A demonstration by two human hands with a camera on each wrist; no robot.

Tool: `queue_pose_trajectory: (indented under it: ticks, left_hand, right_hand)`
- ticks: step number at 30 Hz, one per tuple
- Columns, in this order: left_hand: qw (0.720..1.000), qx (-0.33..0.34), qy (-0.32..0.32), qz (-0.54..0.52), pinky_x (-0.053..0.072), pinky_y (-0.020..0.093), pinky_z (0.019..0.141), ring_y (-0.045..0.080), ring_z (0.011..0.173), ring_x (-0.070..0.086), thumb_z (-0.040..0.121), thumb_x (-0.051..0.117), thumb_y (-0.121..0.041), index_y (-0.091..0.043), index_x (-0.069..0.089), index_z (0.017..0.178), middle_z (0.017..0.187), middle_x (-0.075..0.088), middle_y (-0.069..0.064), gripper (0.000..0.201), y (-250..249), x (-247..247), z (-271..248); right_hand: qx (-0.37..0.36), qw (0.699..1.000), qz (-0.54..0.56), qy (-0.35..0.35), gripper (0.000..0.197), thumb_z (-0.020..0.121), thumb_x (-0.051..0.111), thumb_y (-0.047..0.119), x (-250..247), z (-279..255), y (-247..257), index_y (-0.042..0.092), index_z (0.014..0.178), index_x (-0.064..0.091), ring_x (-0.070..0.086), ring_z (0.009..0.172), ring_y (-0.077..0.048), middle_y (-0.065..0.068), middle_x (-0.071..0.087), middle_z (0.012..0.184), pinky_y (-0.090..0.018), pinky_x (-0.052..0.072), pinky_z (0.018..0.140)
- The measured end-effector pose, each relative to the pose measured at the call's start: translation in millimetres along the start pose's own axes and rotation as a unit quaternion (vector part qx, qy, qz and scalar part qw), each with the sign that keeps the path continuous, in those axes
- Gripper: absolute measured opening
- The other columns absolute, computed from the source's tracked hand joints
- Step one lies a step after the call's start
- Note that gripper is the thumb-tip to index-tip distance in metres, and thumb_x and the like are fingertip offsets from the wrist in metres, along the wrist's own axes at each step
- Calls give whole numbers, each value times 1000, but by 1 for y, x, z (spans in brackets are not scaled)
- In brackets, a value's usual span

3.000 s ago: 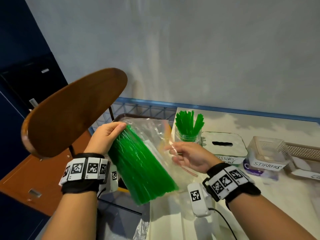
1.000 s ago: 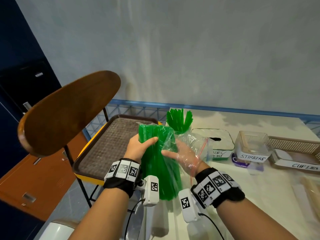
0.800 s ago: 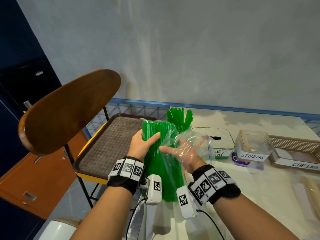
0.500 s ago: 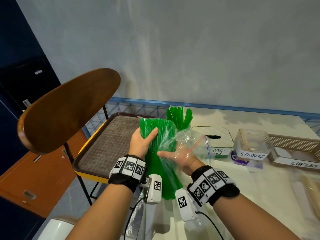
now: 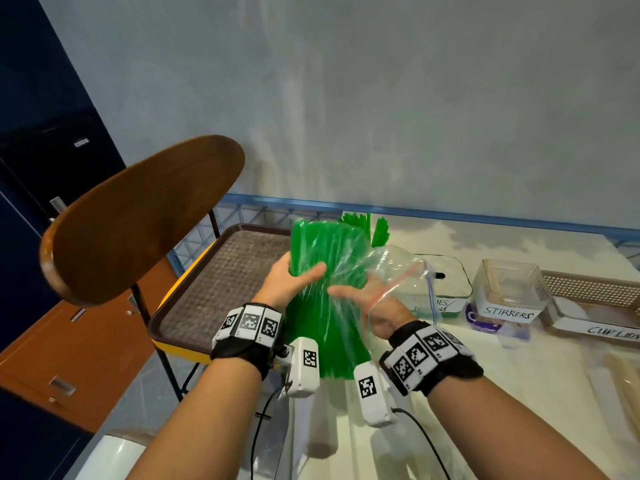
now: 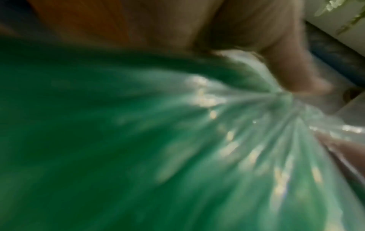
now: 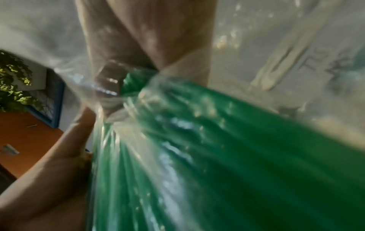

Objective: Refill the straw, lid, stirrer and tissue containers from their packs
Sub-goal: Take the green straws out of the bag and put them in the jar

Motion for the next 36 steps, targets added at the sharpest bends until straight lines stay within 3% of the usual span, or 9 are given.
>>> queue_pose_trajectory:
  ticks: [3, 6, 11, 15, 21, 23, 28, 32, 36]
  left_hand:
    - [998, -30, 29, 37, 54, 27, 80, 19, 87, 64, 76, 72, -5, -20, 61, 91, 92, 67, 0, 24, 13, 10, -5]
    - [997, -26, -66, 24, 54, 24, 77, 18, 85, 64, 74, 75, -7, -15, 61, 90, 92, 66, 2, 23, 15, -7, -4]
    - [993, -21, -117, 12, 52, 30, 81, 21, 93, 61, 76, 73, -5, -5, 58, 108, 104, 64, 9, 35, 12, -20, -4]
    - [991, 11, -115, 71, 50, 25, 75, 19, 89, 62, 73, 76, -5, -9, 58, 102, 97, 64, 6, 34, 4, -15, -5]
    - [981, 12, -144, 129, 50, 31, 85, 21, 92, 61, 73, 77, -7, -3, 59, 109, 99, 63, 7, 41, 3, -51, 4]
    - [987, -12, -107, 116, 48, 31, 87, 20, 95, 60, 74, 76, -11, -5, 56, 112, 102, 62, 6, 44, 6, -43, 5]
    - [994, -92, 54, 5, 54, 17, 69, 4, 81, 68, 76, 73, -22, -9, 56, 116, 105, 67, 1, 46, 20, -3, -4]
    - [987, -146, 8, -64, 52, 46, 90, 32, 98, 66, 70, 77, -6, -6, 61, 114, 111, 67, 17, 46, 38, -4, -10]
    - [985, -135, -96, -39, 56, 32, 71, 24, 74, 64, 73, 71, 3, -10, 64, 86, 86, 68, 12, 20, 38, -23, -5]
  right_hand:
    - [2, 1000, 28, -13, 63, 74, 75, 13, -6, 6, 10, -1, 129, 47, 55, 109, -16, -8, 58, 123, -21, 46, 78]
    - [13, 1000, -17, 16, 90, 48, 88, 34, -4, 5, 11, 10, 125, 46, 53, 119, -22, -10, 55, 129, -43, 40, 106]
    - [77, 992, -47, 92, 37, 81, 68, 12, 10, 3, -19, 22, 113, 52, 49, 112, -13, 7, 58, 109, -31, 26, 108]
    - [118, 989, -16, 87, 25, 78, 71, 13, 15, 0, -31, 11, 101, 63, 58, 107, -26, -11, 65, 110, -42, 39, 104]
    - [110, 986, -41, 114, 30, 75, 73, 12, 9, 3, -26, 5, 103, 64, 63, 94, -26, -10, 70, 99, -48, 38, 106]
    - [59, 990, -65, 109, 58, 67, 81, 15, 10, 9, -19, 7, 118, 56, 61, 107, -29, -12, 67, 112, -47, 43, 102]
    - [-27, 991, -107, 80, 48, 80, 69, 5, 20, 8, 0, 9, 124, 51, 58, 114, -22, -8, 60, 122, -17, 49, 80]
    - [-56, 990, -111, 61, 33, 79, 69, 4, 15, 7, 5, 16, 101, 48, 52, 72, 6, 12, 54, 83, -9, 44, 59]
    - [-41, 986, -162, 23, 52, 67, 78, 9, 10, 20, -6, 4, 110, 49, 57, 83, -18, -5, 58, 92, -27, 45, 73]
Point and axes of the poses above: each hand's wrist, its own z-axis towards the middle knuckle, its own x-axis out of the palm, y = z × x, the point moved 8 cm from there along z, towards the middle knuckle
